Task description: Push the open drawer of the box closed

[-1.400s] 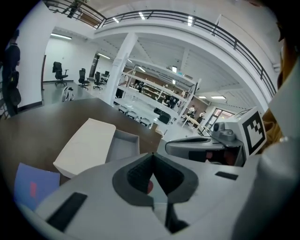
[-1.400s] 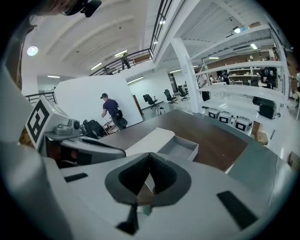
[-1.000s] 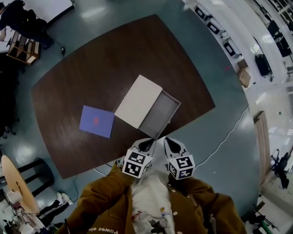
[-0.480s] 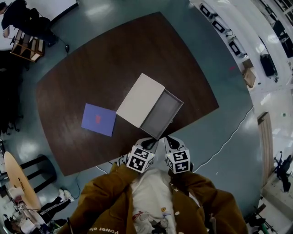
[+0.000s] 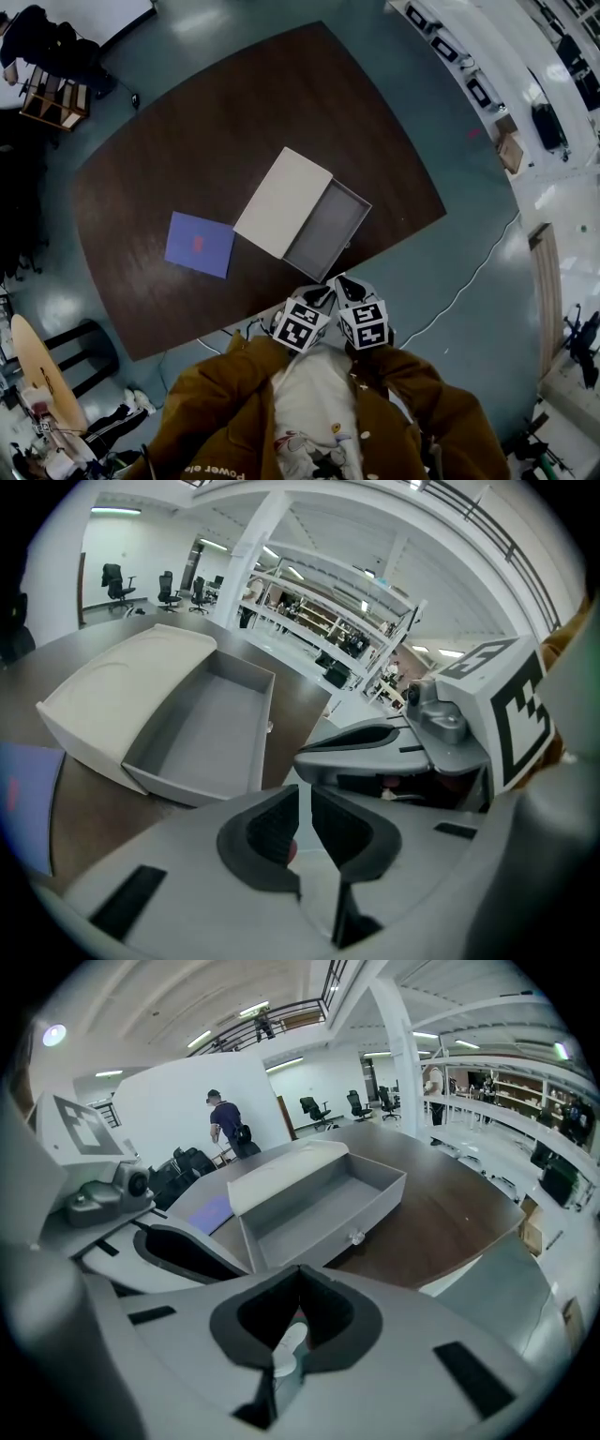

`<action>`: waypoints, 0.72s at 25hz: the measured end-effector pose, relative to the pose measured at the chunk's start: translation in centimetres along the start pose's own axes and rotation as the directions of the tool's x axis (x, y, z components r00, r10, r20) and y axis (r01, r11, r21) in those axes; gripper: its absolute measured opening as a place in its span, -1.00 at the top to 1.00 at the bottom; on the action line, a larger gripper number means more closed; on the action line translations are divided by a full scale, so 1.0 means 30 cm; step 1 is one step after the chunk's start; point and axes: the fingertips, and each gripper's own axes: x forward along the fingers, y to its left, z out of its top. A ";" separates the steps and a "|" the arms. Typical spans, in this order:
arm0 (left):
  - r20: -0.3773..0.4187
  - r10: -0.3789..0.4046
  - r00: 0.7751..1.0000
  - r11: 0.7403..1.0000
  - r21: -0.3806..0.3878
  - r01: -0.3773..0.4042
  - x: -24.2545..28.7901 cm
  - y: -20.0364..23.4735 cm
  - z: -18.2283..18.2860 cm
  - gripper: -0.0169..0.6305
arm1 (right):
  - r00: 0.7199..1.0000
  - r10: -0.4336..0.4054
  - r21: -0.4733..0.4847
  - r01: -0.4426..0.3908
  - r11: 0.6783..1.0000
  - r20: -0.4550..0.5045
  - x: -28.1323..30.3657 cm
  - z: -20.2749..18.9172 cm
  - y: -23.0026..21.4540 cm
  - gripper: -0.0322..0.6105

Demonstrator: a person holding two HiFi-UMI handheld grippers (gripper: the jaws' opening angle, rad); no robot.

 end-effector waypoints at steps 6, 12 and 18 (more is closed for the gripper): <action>-0.040 0.079 0.996 0.997 0.012 -0.078 0.048 0.022 -0.029 0.85 | 1.000 -0.001 -0.007 0.001 1.000 -0.004 -0.013 -0.013 -0.004 0.88; -0.050 0.123 0.991 0.992 -0.027 -0.125 0.070 0.040 -0.051 0.85 | 0.997 0.069 -0.054 -0.071 0.996 -0.037 0.044 -0.030 -0.026 0.88; -0.028 0.190 0.981 0.980 -0.062 -0.191 0.068 0.066 -0.043 0.90 | 0.989 0.116 -0.094 -0.125 0.988 -0.096 0.109 -0.014 -0.014 0.88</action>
